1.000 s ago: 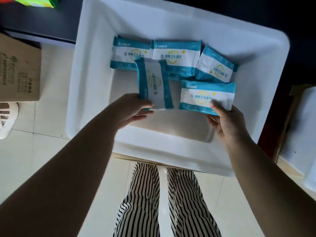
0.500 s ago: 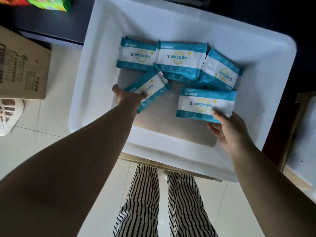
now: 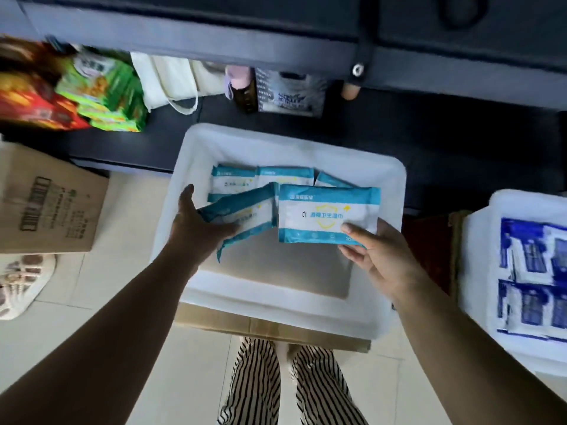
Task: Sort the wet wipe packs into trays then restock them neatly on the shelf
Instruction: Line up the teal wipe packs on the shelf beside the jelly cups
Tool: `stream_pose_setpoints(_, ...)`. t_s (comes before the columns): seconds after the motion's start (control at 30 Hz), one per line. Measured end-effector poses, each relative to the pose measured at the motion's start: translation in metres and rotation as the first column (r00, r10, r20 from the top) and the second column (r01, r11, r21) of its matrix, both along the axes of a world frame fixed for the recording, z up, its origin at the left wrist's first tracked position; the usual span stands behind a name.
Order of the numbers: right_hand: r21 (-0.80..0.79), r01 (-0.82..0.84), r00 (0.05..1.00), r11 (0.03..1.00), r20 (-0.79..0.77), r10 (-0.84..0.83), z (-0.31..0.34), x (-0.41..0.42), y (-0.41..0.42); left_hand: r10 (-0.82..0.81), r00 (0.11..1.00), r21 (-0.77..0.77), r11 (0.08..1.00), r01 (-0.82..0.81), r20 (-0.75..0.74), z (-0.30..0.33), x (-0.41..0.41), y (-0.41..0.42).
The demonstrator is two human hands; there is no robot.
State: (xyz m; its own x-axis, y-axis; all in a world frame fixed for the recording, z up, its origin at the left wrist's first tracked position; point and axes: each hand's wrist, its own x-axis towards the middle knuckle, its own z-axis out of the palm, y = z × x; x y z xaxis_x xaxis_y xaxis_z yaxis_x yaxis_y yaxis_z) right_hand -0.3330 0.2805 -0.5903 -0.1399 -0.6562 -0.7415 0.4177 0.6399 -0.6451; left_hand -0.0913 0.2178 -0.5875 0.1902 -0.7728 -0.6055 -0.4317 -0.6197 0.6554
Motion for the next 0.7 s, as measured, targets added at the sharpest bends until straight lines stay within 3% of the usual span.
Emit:
stream_pose_setpoints(0.17, -0.162, -0.048, 0.999, 0.986, -0.007, 0.047, 0.108, -0.02, -0.013, -0.12, 0.983, -0.258, 0.963, 0.081, -0.139, 0.126, -0.031, -0.016)
stream_pose_setpoints(0.3, -0.284, -0.033, 0.999, 0.958, -0.027, 0.026, 0.194, -0.041, -0.022, -0.122, 0.959, -0.415, 0.91, 0.005, -0.256, 0.224, -0.056, -0.024)
stream_pose_setpoints(0.47, -0.446, -0.011, 0.996, 0.895, -0.085, -0.031, 0.296, -0.063, -0.039, -0.138, 0.954, -0.556, 0.831, -0.035, -0.266, 0.327, -0.073, -0.039)
stream_pose_setpoints(0.7, -0.677, -0.037, 0.985, 0.735, -0.149, -0.087, 0.428, -0.064, -0.048, -0.38, 0.884, -0.679, 0.727, 0.103, -0.274, 0.446, -0.076, -0.056)
